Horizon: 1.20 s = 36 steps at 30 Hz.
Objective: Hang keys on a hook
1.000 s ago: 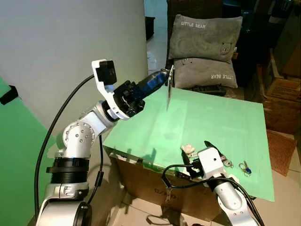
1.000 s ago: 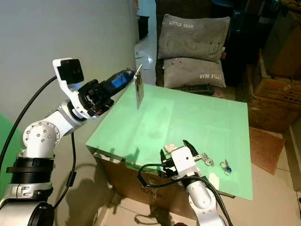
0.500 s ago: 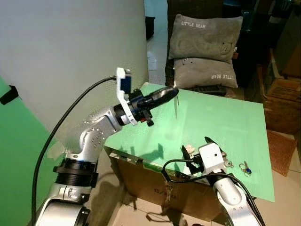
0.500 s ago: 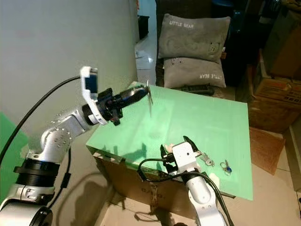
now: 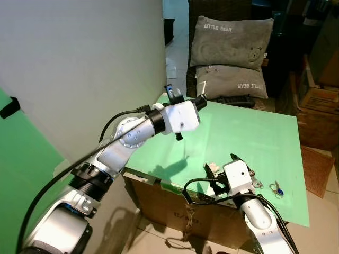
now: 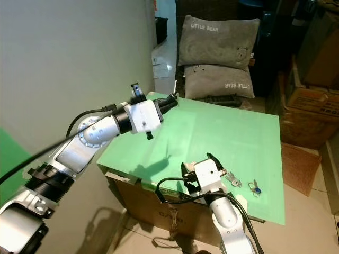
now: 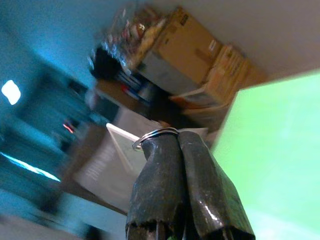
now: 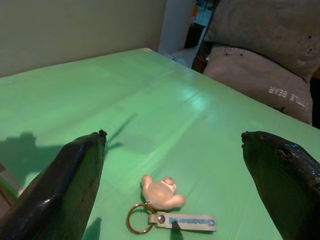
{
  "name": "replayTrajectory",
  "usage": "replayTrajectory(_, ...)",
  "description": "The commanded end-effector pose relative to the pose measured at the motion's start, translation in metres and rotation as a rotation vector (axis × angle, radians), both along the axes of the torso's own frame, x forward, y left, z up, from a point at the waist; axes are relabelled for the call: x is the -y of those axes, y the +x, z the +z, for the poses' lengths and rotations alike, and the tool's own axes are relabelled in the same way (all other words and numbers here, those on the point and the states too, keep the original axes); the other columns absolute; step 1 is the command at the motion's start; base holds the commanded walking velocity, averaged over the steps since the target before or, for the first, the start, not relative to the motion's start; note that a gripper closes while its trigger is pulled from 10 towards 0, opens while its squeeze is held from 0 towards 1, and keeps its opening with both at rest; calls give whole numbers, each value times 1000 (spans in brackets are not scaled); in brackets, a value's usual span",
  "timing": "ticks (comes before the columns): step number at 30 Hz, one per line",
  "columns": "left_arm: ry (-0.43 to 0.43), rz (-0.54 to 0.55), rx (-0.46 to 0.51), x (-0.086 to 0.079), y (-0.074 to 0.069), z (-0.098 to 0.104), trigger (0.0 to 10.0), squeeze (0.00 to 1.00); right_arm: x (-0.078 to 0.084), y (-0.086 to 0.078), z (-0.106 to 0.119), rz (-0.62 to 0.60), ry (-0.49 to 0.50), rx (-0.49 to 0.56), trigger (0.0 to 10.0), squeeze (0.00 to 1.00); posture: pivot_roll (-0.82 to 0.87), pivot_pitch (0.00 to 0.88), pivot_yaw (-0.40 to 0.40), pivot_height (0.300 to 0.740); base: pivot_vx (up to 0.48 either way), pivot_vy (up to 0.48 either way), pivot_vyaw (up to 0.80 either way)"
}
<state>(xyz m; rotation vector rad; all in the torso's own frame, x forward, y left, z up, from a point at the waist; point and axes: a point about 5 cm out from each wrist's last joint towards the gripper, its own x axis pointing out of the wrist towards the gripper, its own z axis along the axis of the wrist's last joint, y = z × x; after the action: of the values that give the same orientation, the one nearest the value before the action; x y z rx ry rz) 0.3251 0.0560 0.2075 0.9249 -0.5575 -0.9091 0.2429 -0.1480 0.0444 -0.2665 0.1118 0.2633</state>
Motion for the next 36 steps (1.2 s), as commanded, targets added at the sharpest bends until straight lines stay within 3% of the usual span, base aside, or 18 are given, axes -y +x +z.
replayTrajectory(1, 100, -26, 134, 3, -2, -4, 0, 0, 0, -1, 1, 3, 0, 8, 10000, 0, -184, 0, 109, 740, 0, 0, 0)
replayTrajectory(6, 198, -44, 239, 3, -2, -10, 0, 0, 0, -1, 0, 5, -3, 9, 10000, 0, -184, 0, 109, 740, 0, 0, 0)
replayTrajectory(9, 313, -63, 395, 0, 1, -15, 0, 0, 0, -1, 0, 8, -8, 9, 10000, 0, -185, 0, 109, 740, 0, 0, 0)
replayTrajectory(14, 363, -90, 483, -2, 4, -18, 0, 0, 0, -1, 0, 9, -9, 8, 10000, 0, -185, 0, 108, 740, 0, 0, 0)
replayTrajectory(20, 371, -102, 516, -2, 7, -24, 0, 0, 1, 1, 1, 2, -4, 12, 10000, 0, -185, 0, 109, 740, 0, 0, 0)
replayTrajectory(27, 328, -96, 460, -3, 8, -31, 0, 0, 1, 2, 1, 1, -5, 14, 10000, 0, -187, 0, 110, 740, 0, 0, 0)
replayTrajectory(33, 321, -99, 469, -3, 8, -34, 0, 0, 3, 4, 4, 1, -5, 23, 10000, 0, -187, 0, 109, 740, 0, 0, 0)
replayTrajectory(36, 326, -105, 455, -4, 7, -36, 0, 0, 13, 13, 13, -36, 1, 46, 10000, 0, -187, 0, 109, 740, 0, 0, 0)
